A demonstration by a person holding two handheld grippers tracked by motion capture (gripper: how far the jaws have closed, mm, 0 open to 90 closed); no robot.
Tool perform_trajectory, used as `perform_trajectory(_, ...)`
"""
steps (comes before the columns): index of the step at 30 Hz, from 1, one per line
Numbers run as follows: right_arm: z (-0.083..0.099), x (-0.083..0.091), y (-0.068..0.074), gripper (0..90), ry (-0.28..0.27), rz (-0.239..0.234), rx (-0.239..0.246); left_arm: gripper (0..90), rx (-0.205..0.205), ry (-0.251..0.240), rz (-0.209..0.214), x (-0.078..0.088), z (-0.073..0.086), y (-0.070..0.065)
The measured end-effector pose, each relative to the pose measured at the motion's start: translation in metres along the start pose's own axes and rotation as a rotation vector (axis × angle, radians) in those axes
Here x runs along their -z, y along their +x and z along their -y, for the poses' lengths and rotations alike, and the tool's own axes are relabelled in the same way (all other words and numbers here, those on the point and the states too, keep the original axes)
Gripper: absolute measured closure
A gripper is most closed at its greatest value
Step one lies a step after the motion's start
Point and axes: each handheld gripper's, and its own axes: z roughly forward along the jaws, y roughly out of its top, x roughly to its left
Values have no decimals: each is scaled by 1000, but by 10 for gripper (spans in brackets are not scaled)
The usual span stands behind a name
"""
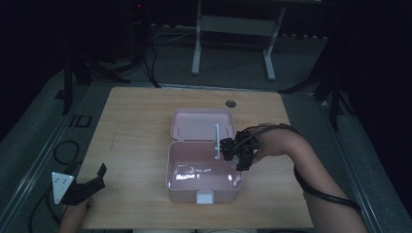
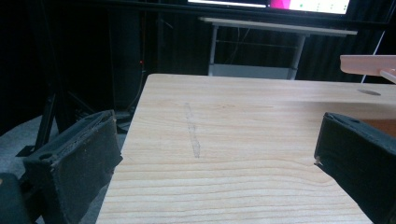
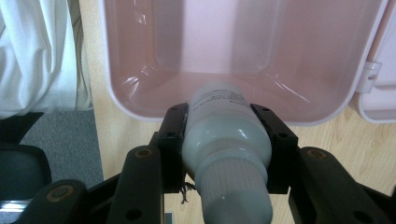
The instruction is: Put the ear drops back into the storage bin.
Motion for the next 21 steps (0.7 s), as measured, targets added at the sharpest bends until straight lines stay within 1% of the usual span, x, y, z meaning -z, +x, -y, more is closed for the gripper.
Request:
perform_trajectory(5, -5, -4, -1, 594, -17, -13, 0, 4, 0, 0, 0, 0, 0, 0)
perform_trajectory(8, -7, -5, -1, 594, -21, -13, 7, 4, -2, 1, 0, 0, 0, 0)
perform_trajectory(12, -13, -12, 0, 594, -29, -22, 16, 4, -1, 1, 0, 0, 0, 0)
perform_trajectory(15, -16, -21, 1, 594, -26, -30, 22, 4, -1, 0, 0, 0, 0, 0)
perform_trajectory(21, -19, -38, 0, 594, -27, -46, 13, 4, -1, 1, 0, 0, 0, 0)
